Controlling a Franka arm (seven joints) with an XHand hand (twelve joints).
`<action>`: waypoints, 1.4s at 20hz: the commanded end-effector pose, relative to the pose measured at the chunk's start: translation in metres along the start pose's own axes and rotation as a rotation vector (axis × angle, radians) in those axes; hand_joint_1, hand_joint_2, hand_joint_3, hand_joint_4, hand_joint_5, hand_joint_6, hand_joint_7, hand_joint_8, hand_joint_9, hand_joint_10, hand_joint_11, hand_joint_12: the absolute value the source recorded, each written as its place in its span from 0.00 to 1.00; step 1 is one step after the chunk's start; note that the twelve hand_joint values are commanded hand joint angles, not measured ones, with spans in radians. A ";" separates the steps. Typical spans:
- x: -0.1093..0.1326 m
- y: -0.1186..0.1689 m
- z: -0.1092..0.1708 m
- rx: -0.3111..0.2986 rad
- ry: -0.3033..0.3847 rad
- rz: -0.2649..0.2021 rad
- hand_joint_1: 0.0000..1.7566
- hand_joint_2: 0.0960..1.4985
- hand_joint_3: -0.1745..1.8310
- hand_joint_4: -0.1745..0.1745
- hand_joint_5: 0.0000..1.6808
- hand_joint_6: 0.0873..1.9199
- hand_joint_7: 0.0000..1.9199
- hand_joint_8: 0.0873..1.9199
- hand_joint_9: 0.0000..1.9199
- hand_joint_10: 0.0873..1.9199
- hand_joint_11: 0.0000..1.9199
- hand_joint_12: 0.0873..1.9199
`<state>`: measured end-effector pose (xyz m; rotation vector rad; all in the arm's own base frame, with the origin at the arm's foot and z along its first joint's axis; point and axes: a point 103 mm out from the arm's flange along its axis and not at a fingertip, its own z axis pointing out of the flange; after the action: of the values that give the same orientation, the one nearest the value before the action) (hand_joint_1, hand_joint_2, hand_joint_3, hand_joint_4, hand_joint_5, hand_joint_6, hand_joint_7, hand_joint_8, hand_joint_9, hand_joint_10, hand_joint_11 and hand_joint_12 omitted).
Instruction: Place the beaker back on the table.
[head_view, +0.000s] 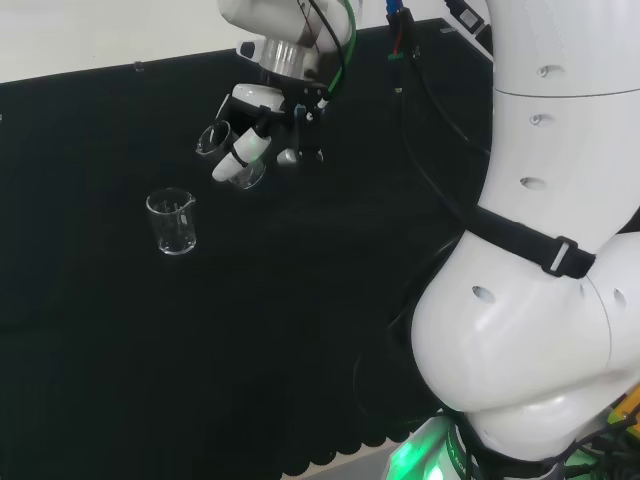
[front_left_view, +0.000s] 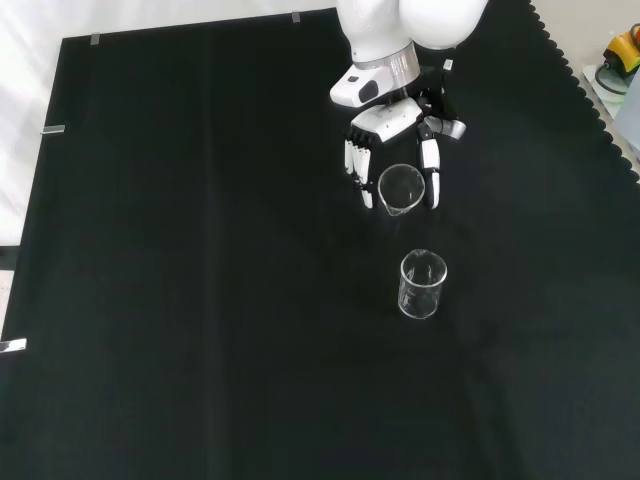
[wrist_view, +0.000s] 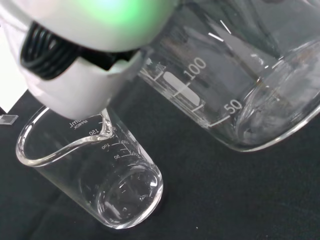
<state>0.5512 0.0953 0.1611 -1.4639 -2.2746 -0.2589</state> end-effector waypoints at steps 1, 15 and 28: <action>-0.007 -0.001 0.012 -0.029 0.056 -0.010 0.81 0.40 0.37 0.00 0.79 0.22 0.73 0.20 0.71 0.22 0.59 0.39; -0.021 -0.004 0.040 -0.124 0.170 -0.010 0.81 0.40 0.36 0.00 0.79 0.22 0.72 0.22 0.72 0.20 0.59 0.39; -0.033 -0.007 0.053 -0.167 0.232 0.017 0.80 0.42 0.35 0.00 0.80 0.19 0.72 0.21 0.77 0.09 0.59 0.39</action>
<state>0.5442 0.0891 0.1039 -1.4423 -2.1143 -0.5784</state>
